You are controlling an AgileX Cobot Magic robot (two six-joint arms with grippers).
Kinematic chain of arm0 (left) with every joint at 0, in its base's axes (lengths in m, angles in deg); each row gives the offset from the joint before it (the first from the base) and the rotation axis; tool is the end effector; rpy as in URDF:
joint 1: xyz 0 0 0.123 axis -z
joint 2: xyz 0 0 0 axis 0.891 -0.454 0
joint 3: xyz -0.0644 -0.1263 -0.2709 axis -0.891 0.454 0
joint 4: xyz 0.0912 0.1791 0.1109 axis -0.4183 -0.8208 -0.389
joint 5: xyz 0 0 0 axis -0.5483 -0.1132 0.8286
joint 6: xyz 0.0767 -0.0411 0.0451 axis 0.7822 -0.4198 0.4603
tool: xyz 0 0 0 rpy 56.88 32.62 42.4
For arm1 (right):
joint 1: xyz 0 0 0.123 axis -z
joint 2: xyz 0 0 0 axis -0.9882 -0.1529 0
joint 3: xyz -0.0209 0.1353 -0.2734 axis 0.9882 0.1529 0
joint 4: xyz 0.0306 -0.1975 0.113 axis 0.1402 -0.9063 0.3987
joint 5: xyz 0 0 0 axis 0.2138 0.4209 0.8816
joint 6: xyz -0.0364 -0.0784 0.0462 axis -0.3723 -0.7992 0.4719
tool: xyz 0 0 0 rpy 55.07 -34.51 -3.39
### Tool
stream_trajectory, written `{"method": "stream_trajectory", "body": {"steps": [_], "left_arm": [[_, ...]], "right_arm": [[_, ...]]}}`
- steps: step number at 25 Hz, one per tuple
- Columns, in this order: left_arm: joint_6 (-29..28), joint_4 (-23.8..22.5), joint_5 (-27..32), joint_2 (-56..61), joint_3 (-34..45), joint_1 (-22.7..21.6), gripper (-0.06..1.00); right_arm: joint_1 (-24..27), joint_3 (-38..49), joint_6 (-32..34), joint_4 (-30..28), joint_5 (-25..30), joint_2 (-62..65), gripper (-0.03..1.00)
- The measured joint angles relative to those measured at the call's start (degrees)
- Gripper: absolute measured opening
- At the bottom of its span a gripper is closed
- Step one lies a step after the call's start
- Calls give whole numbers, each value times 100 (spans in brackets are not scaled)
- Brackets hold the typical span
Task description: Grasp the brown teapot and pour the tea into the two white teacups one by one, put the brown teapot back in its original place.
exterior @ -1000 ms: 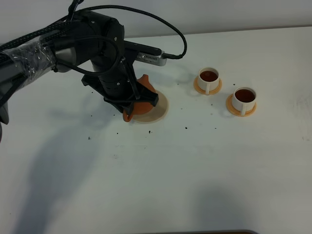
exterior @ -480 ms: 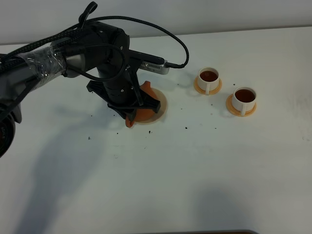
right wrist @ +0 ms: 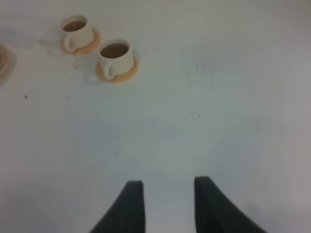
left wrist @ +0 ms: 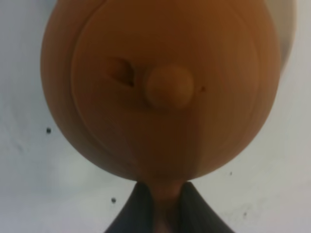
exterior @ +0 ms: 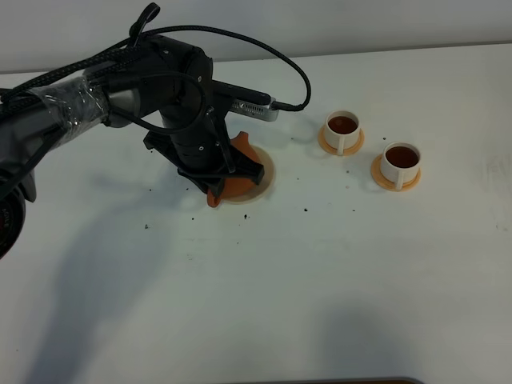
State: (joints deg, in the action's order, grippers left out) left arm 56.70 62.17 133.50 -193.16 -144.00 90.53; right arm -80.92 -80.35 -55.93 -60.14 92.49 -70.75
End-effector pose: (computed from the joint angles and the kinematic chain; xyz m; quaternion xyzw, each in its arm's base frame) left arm 0.3857 -0.1981 0.1788 0.2308 0.9682 -0.0104 0.0957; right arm -0.0404 0.0209 0.2617 -0.1147 0.8464 0.0521 0.5174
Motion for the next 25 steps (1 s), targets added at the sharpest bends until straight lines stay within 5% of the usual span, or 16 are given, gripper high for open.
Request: {"method": "stream_trajectory", "body": {"steps": [7, 14, 22, 25], "left_arm": [[0, 12, -294, -11, 0, 0, 15], [0, 77, -190, 69, 0, 0, 37], [0, 109, 1485, 1028, 4, 0, 41], [0, 91, 1525, 1579, 223, -11, 41]], "right_arm": [[0, 0, 0, 0, 0, 0, 24], [0, 0, 0, 0, 0, 0, 24], [0, 0, 0, 0, 0, 0, 24], [0, 0, 0, 0, 0, 0, 24]]}}
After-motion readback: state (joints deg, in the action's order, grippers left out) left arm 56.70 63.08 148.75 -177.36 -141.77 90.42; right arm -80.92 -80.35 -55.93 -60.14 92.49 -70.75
